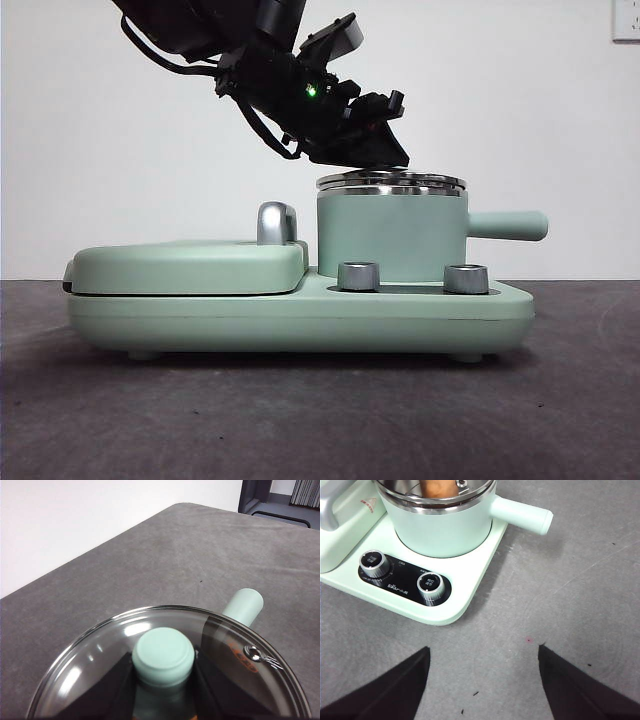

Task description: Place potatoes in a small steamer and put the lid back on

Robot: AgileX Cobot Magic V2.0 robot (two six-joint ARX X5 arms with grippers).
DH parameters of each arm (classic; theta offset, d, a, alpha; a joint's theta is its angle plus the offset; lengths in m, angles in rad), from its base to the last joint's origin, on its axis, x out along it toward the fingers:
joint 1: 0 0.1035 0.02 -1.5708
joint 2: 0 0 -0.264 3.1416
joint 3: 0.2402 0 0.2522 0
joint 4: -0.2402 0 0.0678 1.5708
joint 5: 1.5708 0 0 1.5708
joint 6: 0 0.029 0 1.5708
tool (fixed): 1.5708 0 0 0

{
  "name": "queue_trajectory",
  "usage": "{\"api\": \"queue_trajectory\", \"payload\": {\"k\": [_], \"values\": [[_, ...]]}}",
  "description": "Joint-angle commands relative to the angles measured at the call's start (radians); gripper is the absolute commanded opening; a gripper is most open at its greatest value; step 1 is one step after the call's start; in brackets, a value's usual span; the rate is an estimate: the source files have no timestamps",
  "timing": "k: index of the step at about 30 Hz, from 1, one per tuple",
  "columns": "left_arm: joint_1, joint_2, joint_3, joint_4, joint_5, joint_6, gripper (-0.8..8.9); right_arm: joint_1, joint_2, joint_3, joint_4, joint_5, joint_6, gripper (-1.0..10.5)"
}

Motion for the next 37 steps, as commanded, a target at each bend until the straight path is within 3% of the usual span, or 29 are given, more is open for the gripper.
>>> {"api": "queue_trajectory", "payload": {"k": [1, 12, 15, 19, 22, 25, 27, 37], "values": [[-0.008, 0.017, 0.031, -0.003, 0.002, 0.006, 0.10, 0.003, 0.006, 0.006, 0.007, 0.005, 0.009, 3.4], [-0.010, 0.035, 0.031, -0.064, 0.002, 0.005, 0.16, 0.003, 0.006, 0.006, 0.003, 0.005, 0.010, 3.4], [-0.010, 0.035, 0.031, -0.085, 0.002, 0.005, 1.13, 0.003, 0.006, 0.006, 0.003, 0.005, 0.010, 3.4], [-0.011, 0.035, 0.031, -0.088, 0.004, 0.005, 1.42, 0.003, 0.006, 0.006, 0.002, 0.005, 0.010, 3.4], [-0.016, 0.035, 0.031, -0.114, 0.005, 0.005, 2.52, 0.003, 0.006, 0.006, 0.002, 0.005, 0.010, 3.4], [-0.018, 0.035, 0.031, -0.140, 0.007, 0.005, 2.70, 0.003, 0.006, 0.006, 0.002, 0.005, 0.010, 3.4], [-0.021, 0.029, 0.031, -0.141, 0.009, 0.002, 3.58, 0.003, 0.006, 0.006, 0.002, 0.005, 0.010, 3.4], [-0.015, -0.065, 0.031, -0.137, 0.008, 0.000, 3.47, 0.003, 0.006, 0.006, -0.012, 0.005, 0.010, 3.4]]}}
